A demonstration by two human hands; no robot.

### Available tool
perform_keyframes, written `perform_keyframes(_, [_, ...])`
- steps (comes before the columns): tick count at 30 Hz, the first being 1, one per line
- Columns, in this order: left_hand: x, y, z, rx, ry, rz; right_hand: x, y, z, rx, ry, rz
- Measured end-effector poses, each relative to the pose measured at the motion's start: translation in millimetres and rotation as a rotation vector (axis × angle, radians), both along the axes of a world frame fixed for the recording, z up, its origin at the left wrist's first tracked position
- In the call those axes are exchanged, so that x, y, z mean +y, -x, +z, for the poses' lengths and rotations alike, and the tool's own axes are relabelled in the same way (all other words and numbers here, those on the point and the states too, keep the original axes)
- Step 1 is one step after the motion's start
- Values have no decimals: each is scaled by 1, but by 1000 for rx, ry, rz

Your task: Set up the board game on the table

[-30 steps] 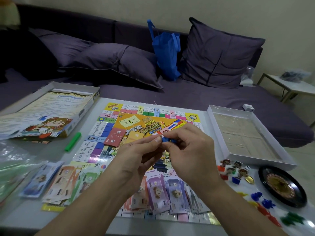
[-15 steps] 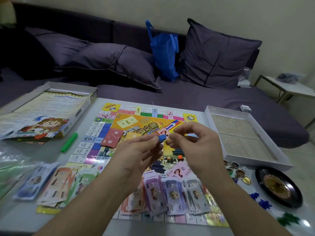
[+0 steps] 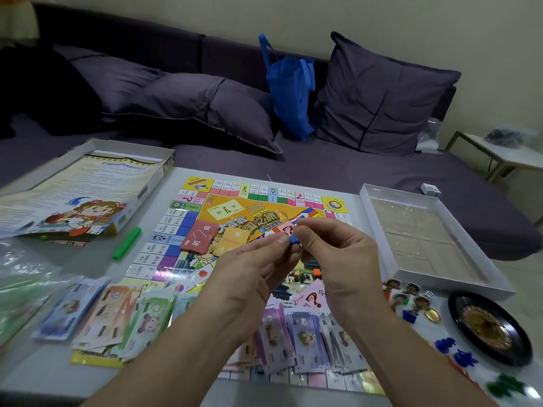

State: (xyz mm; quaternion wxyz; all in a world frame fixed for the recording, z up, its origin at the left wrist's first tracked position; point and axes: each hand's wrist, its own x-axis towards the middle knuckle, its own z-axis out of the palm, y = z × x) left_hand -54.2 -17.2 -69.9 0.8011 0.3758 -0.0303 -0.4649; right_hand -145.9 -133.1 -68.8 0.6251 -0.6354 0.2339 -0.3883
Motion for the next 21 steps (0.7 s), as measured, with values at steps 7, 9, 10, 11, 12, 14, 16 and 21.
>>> perform_keyframes(7, [1,-3,5,-28,-19,33,9,6,-1,73,255,-9])
perform_keyframes(9, [2,-4,7,-46,-38,19,12,7,-2,116,328,-4])
perform_keyframes(10, [3,-5,7,-52,-47,7,12,8,-3,146,386,-12])
perform_keyframes(11, [4,-5,8,-56,-55,-7,13,8,-4,180,461,-21])
perform_keyframes(12, [4,-5,8,-60,-62,-19,14,9,-4,210,544,-27])
perform_keyframes(14, [6,-4,8,-68,-87,-24,16,9,-4,255,689,-11])
perform_keyframes(16, [6,-4,8,-81,-111,-17,17,9,-4,306,766,33])
perform_keyframes(21, [8,-6,9,-104,-130,-22,16,8,-3,374,862,50])
